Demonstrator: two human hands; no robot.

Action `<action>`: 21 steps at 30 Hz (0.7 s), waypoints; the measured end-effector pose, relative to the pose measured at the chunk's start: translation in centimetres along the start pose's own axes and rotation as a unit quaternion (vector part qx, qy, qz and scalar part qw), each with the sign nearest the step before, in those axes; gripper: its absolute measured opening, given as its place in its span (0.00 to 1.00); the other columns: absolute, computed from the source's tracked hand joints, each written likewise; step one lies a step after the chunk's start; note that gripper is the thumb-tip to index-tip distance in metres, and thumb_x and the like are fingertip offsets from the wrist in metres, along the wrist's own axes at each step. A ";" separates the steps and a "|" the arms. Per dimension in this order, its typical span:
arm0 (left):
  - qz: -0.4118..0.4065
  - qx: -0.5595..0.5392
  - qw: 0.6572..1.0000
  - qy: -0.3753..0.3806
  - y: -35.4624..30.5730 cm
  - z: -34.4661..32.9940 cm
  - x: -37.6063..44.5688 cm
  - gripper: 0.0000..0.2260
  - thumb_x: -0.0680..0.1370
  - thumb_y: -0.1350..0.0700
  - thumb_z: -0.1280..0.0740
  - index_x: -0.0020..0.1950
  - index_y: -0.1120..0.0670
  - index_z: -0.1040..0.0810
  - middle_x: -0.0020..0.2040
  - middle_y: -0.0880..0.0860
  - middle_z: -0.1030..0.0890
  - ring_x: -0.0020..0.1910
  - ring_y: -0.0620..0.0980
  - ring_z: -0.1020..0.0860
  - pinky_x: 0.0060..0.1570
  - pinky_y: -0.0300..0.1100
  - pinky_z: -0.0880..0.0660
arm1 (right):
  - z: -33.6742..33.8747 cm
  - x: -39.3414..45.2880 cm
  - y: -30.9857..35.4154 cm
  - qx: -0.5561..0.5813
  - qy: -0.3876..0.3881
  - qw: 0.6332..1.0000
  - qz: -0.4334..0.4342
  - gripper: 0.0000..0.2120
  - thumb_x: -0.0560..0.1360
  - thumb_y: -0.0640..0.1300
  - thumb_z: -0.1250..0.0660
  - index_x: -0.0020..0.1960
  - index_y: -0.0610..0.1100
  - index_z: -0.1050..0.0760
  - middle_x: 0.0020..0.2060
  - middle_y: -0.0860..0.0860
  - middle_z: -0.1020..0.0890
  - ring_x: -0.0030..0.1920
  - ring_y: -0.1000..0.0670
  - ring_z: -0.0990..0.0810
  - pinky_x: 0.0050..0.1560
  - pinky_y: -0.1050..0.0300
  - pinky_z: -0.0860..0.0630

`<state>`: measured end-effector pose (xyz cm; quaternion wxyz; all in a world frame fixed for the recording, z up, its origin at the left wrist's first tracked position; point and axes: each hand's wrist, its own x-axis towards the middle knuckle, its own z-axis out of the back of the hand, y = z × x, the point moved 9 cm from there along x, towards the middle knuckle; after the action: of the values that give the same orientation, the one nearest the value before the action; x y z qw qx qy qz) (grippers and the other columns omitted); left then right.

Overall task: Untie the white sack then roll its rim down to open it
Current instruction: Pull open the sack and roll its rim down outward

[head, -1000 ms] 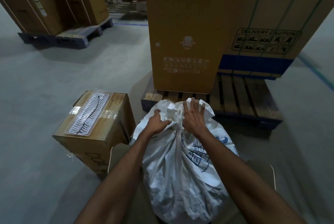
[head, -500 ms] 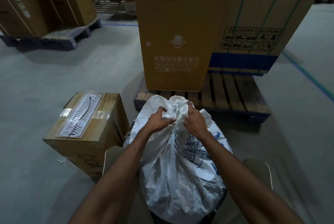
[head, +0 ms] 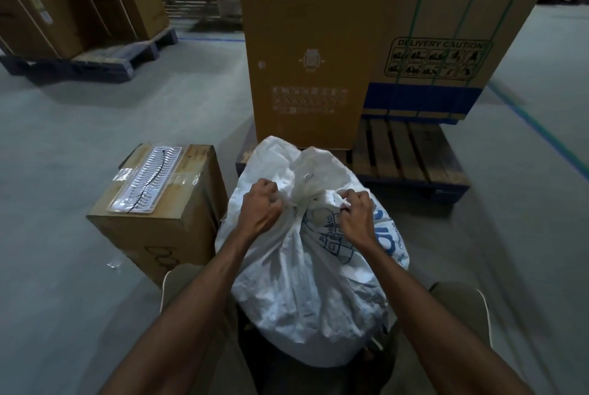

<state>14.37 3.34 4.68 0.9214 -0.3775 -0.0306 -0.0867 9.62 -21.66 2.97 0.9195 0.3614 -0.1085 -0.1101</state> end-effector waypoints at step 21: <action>-0.154 0.164 0.963 0.145 -5.1 7.7 -14.6 0.07 0.79 0.63 0.30 0.55 0.60 0.17 0.60 0.53 0.22 0.56 0.52 0.24 0.59 0.45 0.27 | 13.2 -15.0 1.7 -0.188 0.114 0.961 0.166 0.17 0.69 0.39 0.39 0.56 0.52 0.29 0.45 0.44 0.18 0.44 0.41 0.20 0.46 0.49 0.22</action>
<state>-0.80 7.22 11.92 0.9408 -0.1948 0.0320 -0.2754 -8.15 -24.71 11.82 0.9826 0.1687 -0.0385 0.0679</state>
